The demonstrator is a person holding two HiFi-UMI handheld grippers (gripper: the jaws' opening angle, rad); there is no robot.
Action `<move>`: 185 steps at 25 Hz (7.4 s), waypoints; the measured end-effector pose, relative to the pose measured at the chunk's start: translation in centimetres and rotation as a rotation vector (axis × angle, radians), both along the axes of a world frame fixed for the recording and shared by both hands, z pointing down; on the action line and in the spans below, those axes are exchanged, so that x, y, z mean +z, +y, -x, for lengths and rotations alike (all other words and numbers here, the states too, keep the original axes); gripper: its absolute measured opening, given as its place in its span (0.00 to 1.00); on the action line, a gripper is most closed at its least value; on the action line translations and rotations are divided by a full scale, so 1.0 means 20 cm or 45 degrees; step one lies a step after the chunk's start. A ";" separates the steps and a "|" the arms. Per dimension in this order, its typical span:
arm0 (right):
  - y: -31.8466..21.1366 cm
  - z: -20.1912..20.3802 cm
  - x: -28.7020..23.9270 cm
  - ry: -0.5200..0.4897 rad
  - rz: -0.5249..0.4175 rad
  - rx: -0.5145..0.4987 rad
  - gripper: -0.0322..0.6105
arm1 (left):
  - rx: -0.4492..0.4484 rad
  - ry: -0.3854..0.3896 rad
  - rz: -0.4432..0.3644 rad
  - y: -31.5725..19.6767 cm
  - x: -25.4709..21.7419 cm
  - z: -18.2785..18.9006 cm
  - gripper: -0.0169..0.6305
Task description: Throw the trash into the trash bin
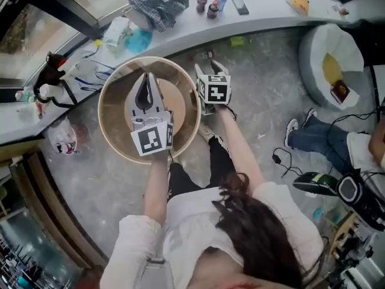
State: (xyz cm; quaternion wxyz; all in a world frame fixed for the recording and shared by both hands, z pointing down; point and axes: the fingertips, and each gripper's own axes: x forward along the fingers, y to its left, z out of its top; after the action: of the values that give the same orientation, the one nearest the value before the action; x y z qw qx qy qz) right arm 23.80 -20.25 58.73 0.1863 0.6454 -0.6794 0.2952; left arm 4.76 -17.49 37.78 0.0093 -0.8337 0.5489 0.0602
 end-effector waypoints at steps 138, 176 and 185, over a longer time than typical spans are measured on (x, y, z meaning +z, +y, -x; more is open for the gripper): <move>0.36 -0.40 0.14 0.201 -0.038 -0.144 0.46 | 0.380 -0.176 0.179 0.00 0.10 -0.73 0.05; 0.00 0.02 -0.54 0.092 -0.264 -0.383 0.33 | 0.159 -0.131 0.011 -0.08 -0.24 -0.44 0.05; -0.14 0.36 -1.85 0.072 -1.042 -0.452 0.08 | 0.029 -0.069 -0.293 -0.08 -0.80 -0.16 0.05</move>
State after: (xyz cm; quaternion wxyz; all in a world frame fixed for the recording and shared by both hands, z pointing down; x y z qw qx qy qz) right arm 16.50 -22.98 21.64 -0.0182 0.5471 -0.8352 -0.0523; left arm 8.05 -19.19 21.73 0.1191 -0.8346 0.5283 0.1005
